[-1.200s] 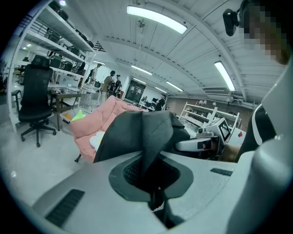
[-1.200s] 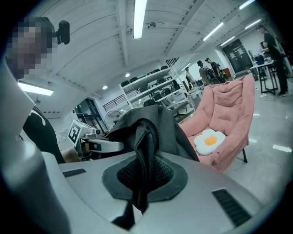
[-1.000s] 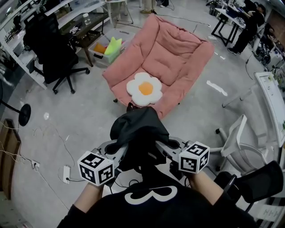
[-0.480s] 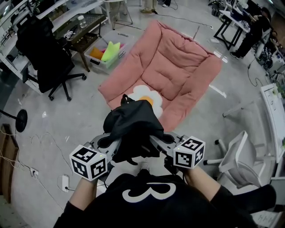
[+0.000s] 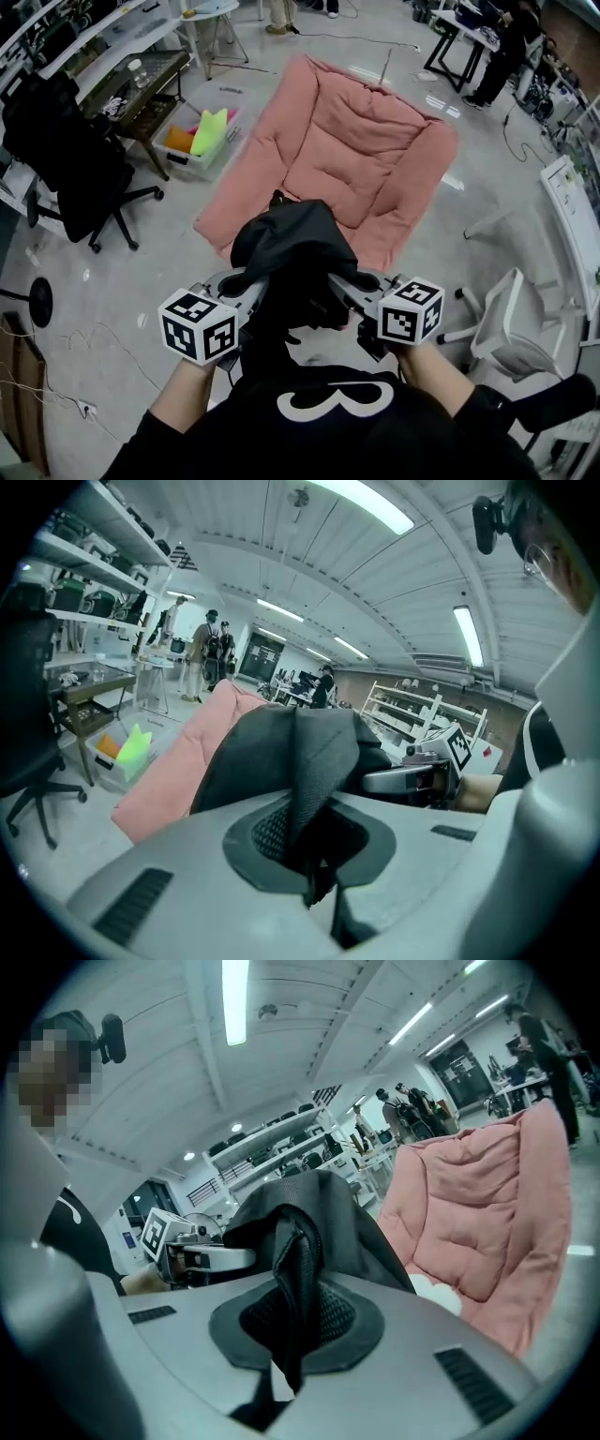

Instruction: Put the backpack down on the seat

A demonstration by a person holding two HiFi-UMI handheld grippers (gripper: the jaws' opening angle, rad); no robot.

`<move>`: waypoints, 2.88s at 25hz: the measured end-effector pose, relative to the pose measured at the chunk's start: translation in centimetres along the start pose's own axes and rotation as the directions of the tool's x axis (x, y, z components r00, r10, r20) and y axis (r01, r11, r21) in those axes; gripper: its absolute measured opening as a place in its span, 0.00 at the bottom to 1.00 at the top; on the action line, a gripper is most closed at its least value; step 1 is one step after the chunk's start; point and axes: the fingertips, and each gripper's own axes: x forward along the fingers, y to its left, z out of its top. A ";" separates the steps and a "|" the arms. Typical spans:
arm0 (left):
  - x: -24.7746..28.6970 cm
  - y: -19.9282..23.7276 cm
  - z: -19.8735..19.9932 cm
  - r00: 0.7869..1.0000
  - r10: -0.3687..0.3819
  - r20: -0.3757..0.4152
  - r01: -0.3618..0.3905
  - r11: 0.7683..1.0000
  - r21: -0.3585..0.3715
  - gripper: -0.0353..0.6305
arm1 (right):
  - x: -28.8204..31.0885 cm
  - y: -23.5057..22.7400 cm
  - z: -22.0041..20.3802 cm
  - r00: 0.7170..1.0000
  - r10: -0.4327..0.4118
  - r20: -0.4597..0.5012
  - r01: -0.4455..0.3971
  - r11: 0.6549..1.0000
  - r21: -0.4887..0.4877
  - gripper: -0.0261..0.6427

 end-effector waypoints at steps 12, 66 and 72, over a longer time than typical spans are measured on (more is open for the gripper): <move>11.2 6.9 7.7 0.960 -0.216 -0.177 0.232 0.970 0.076 0.07 | 4.0 -9.5 6.1 0.962 -0.244 0.121 0.221 0.960 0.174 0.06; 39.4 20.4 9.5 0.846 -0.379 -0.376 0.460 0.875 0.153 0.45 | 7.3 -34.9 8.3 0.624 -0.760 0.181 0.686 0.644 0.338 0.42; 32.5 18.5 10.0 0.824 -0.439 -0.358 0.495 0.866 0.075 0.48 | 7.1 -27.9 10.7 0.740 -0.617 0.269 0.560 0.786 0.261 0.42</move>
